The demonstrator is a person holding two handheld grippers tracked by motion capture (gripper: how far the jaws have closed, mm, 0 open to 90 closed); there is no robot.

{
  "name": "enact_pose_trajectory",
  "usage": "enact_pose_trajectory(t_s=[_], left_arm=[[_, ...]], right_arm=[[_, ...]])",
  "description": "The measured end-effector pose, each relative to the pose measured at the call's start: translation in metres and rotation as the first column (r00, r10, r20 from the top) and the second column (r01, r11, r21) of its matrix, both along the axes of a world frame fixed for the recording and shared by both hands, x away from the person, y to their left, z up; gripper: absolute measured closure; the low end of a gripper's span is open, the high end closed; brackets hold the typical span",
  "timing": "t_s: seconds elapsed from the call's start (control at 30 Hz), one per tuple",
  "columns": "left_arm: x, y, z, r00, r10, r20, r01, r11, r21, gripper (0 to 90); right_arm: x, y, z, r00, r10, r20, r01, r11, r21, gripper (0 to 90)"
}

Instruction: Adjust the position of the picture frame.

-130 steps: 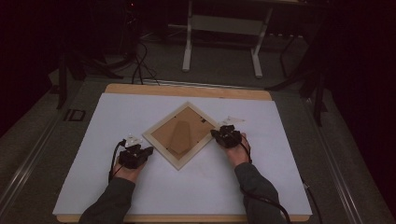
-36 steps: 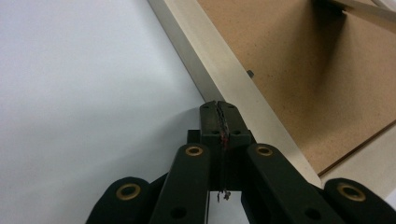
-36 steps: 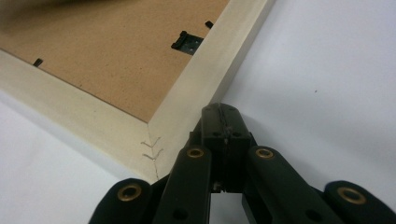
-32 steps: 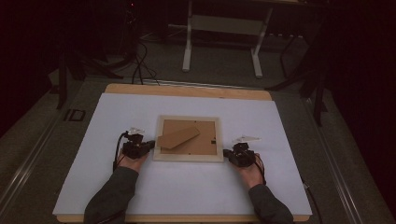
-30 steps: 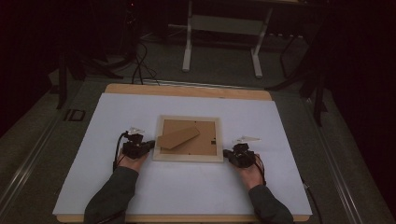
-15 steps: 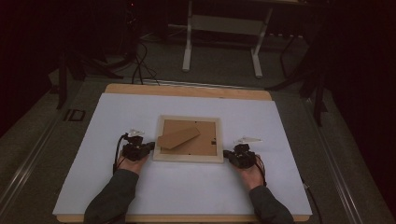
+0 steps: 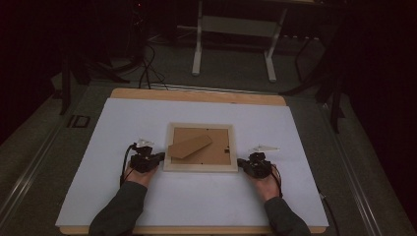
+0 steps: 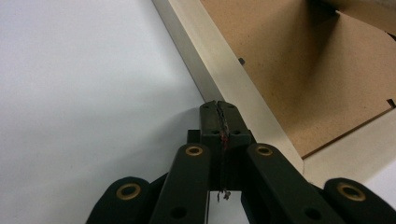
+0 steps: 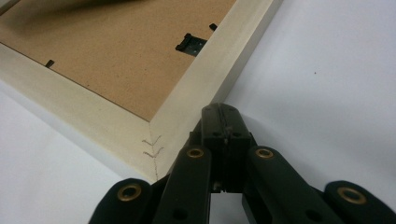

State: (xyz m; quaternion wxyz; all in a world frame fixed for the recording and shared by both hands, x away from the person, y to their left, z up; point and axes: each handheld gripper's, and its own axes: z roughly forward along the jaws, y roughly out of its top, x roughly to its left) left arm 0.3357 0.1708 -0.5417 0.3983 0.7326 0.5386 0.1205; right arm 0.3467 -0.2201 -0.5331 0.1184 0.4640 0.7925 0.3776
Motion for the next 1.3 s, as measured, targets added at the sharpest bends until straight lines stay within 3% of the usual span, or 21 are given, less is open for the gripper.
enact_pose_trajectory(t_s=[0.6, 0.83, 1.07, 1.3], left_arm=[[-0.010, 0.001, 0.000, 1.0000, -0.003, -0.009, 0.003, 1.0000, -0.007, 90.0], [-0.008, 0.004, 0.001, 0.9997, -0.023, -0.012, 0.023, 0.9995, -0.024, 90.0], [-0.008, 0.013, 0.015, 0.9997, 0.001, 0.026, 0.001, 0.9982, -0.060, 78.3], [-0.005, 0.018, 0.032, 0.9986, 0.011, 0.053, -0.006, 0.9970, -0.077, 66.1]], right_arm=[[-0.010, 0.002, -0.001, 0.9998, -0.007, 0.021, 0.007, 1.000, -0.012, 90.0], [-0.010, -0.002, -0.004, 0.9994, 0.001, 0.036, -0.002, 1.000, 0.022, 87.7], [-0.013, -0.004, 0.004, 0.9954, 0.002, 0.096, 0.000, 1.000, -0.021, 78.4], [-0.016, -0.013, 0.010, 0.9924, -0.012, 0.122, 0.012, 1.000, -0.002, 68.4]])
